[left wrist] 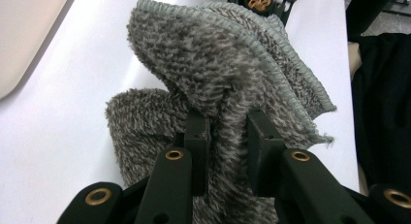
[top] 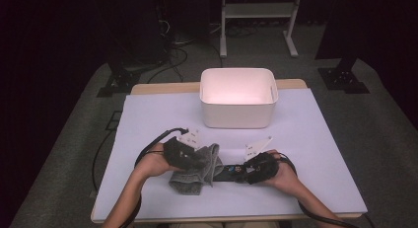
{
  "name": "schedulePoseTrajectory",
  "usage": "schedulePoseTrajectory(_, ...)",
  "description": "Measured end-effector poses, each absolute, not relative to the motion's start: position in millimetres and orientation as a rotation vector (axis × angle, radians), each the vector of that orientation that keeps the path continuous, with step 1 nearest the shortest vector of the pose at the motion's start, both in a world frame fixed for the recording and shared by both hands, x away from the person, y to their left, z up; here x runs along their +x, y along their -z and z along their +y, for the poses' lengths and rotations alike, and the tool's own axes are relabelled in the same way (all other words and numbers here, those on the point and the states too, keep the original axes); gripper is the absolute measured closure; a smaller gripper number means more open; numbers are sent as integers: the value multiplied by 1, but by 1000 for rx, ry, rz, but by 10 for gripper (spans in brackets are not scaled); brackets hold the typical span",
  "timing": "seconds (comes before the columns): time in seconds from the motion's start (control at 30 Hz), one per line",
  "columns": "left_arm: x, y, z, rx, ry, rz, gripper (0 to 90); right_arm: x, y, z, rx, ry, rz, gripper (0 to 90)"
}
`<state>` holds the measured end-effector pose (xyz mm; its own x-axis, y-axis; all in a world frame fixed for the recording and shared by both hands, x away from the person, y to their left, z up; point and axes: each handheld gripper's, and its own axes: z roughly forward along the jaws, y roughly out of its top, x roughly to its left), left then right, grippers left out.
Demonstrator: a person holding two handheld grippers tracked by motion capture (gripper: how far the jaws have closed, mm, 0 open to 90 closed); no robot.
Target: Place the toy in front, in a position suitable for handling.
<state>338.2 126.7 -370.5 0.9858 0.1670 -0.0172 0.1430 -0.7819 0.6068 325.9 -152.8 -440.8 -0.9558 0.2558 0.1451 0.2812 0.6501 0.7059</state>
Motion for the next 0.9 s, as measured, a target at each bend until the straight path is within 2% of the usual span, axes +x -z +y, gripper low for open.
schedulePoseTrajectory(0.47,337,387,143,2476,-11,310,734,328,439,-152,-458,1186,-2817,629)
schedulePoseTrajectory(0.6,338,387,140,2478,-15,302,735,330,436,-149,-449,1167,-2801,551)
schedulePoseTrajectory(0.9,338,389,141,2451,-5,304,736,335,417,-123,-347,1074,-2879,498)
